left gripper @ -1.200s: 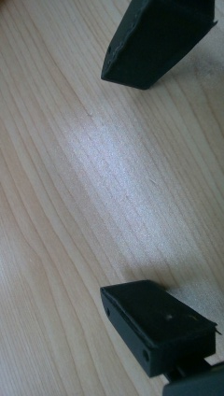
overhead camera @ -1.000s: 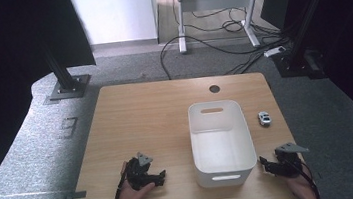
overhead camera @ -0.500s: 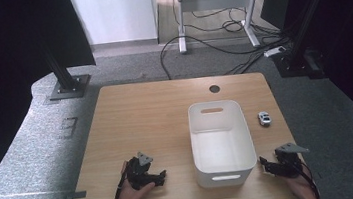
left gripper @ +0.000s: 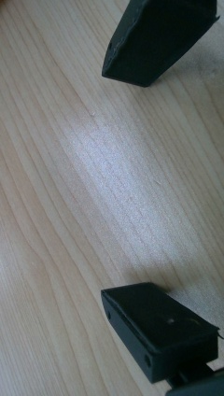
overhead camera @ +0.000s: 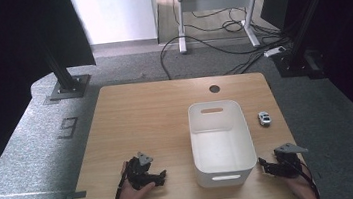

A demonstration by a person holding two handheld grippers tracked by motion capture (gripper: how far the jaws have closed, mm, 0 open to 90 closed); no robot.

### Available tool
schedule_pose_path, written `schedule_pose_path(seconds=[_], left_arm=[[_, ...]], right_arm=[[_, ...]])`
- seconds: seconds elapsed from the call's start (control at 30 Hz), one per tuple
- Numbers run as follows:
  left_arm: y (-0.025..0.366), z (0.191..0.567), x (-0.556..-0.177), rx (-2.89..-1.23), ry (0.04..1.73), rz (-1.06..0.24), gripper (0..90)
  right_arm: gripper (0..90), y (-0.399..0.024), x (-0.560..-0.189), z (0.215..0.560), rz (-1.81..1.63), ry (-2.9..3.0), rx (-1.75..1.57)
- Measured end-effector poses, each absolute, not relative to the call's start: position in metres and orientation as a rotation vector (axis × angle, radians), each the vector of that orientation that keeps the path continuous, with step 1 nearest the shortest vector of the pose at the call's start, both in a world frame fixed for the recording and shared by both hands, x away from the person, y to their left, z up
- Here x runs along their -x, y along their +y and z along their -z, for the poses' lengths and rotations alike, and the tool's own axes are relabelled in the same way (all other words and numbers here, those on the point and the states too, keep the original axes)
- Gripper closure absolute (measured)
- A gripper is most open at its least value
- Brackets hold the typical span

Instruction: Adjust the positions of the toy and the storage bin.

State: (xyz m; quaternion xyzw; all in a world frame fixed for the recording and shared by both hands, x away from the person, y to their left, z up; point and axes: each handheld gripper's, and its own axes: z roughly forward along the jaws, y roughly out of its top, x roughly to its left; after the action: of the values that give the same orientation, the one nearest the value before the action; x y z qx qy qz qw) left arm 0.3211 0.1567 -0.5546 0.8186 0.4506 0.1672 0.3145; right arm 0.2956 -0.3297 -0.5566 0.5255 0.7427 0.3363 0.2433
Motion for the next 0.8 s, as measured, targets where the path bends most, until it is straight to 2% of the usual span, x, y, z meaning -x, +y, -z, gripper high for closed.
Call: schedule_pose_path(seconds=[0.4, 0.8], left_arm=[[0.157, 0.555, -0.321, -2.158, 1.187, -0.441, 0.0], [0.157, 0.555, -0.321, -2.157, 1.187, -0.44, 0.0]], right_arm=[[25.4, -0.327, -0.293, 0.553, -0.87, 2.03, -1.361], [23.2, -0.32, -0.283, 0.516, -1.019, 1.951, -1.375]])
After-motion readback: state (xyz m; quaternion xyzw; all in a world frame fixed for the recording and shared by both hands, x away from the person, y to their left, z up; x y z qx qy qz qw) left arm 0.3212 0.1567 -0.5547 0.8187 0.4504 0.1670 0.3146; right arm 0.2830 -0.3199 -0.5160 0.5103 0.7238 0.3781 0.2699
